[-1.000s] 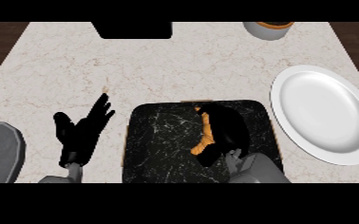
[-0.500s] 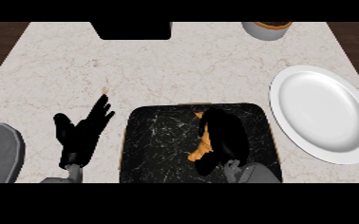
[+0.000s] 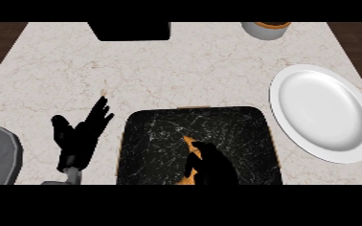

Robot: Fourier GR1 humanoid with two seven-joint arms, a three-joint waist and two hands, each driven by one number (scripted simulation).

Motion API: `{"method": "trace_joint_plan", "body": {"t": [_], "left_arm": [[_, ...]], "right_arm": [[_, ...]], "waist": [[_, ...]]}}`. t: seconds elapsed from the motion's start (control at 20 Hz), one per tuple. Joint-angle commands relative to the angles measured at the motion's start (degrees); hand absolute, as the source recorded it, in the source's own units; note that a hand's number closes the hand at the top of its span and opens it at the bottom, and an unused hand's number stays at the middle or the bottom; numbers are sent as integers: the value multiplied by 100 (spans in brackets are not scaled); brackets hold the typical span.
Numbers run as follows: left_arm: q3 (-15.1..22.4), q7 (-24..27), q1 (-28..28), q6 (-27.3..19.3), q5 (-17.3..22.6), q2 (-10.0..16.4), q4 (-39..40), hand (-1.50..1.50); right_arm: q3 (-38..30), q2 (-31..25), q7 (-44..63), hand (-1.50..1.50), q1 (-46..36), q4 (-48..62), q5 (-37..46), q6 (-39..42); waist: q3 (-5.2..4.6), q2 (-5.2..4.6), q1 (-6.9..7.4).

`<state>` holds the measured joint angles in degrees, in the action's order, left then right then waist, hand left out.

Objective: Pick the croissant from the tray and place it in the plate

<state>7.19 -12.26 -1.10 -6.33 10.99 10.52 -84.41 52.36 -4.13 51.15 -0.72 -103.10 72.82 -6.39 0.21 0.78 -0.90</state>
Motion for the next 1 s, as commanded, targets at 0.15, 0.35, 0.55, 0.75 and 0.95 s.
{"method": "trace_joint_plan", "body": {"t": [0.15,0.35,0.55,0.75,0.95], "left_arm": [[-129,112,-19,140,75,11,368,0],[-58,43,61,-11,-62,-67,315,0],[169,300,-295,8,-194,-216,196,0],[-31,66,208,-52,-146,-203,483,0],[-35,71,-74,135,-55,-105,160,0]], "right_arm": [[357,-85,378,150,442,-924,1275,-1343],[-142,-31,518,150,479,-1471,1290,-1614],[-538,-476,466,150,1077,-2102,1026,-2179],[-1265,-843,100,150,1178,-2401,237,-2954],[-2231,-1676,-549,150,1474,-1980,-740,-3996]], "waist": [[-21,-47,-52],[-18,-52,-75],[-15,-59,-19],[-11,-94,-11],[-7,-86,66]]}}
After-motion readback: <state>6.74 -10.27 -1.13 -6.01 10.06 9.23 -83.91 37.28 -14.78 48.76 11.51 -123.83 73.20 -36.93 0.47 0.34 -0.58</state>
